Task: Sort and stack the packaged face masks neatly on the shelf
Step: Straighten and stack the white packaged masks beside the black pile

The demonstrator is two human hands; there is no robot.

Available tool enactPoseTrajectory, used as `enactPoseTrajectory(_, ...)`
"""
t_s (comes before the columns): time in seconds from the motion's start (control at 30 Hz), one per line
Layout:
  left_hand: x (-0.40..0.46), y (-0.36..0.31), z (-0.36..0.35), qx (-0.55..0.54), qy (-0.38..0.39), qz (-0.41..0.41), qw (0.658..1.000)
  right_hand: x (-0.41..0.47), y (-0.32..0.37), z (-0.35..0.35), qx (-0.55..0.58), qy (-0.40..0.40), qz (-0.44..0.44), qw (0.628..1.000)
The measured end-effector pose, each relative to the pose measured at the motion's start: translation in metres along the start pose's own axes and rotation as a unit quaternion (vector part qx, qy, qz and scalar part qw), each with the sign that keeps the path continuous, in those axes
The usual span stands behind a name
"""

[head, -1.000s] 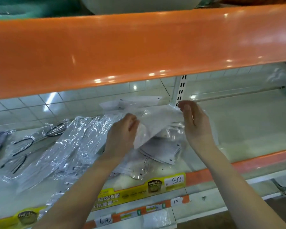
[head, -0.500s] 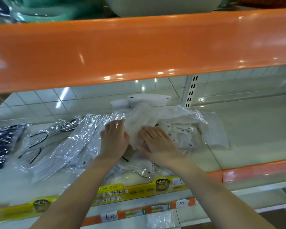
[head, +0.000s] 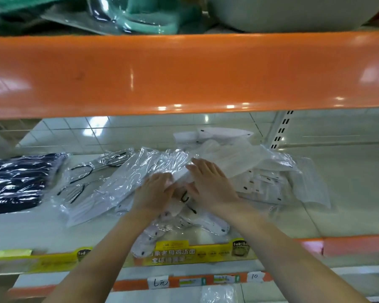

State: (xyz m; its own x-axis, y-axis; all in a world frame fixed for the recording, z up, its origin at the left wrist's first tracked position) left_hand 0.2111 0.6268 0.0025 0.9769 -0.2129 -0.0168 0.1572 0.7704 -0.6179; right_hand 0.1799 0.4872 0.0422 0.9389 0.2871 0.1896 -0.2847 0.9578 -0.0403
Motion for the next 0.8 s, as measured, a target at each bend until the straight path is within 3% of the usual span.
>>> enactPoseTrajectory(0.13,-0.001,0.003,0.017,-0.137,0.055,-0.088,0.985,0.013,0.028,-0.022,-0.015,0.08,0.043,0.996)
enactPoseTrajectory(0.2,-0.004,0.017,0.03,-0.181,0.074,-0.081,0.977,0.015,0.031,-0.035,-0.034,0.128,0.044,0.99)
enactPoseTrajectory(0.27,-0.004,0.032,0.046,-0.2,0.041,-0.076,0.976,0.017,0.029,-0.044,-0.062,0.158,0.039,0.985)
enactPoseTrajectory(0.37,0.004,0.061,0.064,-0.085,-0.028,-0.063,0.994,0.02,0.023,-0.045,-0.08,0.152,0.005,0.985)
enactPoseTrajectory(0.47,0.006,0.085,0.055,0.025,0.047,0.006,0.999,0.023,0.009,-0.043,-0.096,0.138,-0.05,0.985)
enactPoseTrajectory(0.57,0.001,0.092,0.044,0.071,0.108,0.025,0.991,0.025,-0.012,-0.038,-0.127,0.128,-0.112,0.977)
enactPoseTrajectory(0.8,-0.009,0.064,0.027,0.078,0.202,-0.035,0.976,0.025,-0.047,-0.028,-0.106,0.125,-0.166,0.972)
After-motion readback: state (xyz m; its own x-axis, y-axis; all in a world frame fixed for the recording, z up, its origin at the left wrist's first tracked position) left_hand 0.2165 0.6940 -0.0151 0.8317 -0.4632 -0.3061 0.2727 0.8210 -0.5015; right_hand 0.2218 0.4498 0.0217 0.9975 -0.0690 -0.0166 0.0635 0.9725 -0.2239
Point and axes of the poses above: each hand's wrist, its own x-axis towards the middle knuckle, its own z-axis out of the back of the hand, y = z × x, the point moved 6 cm from there along x, towards the middle knuckle, and after that the axes turned 15 degrees about -x, right-handed, at the moved point
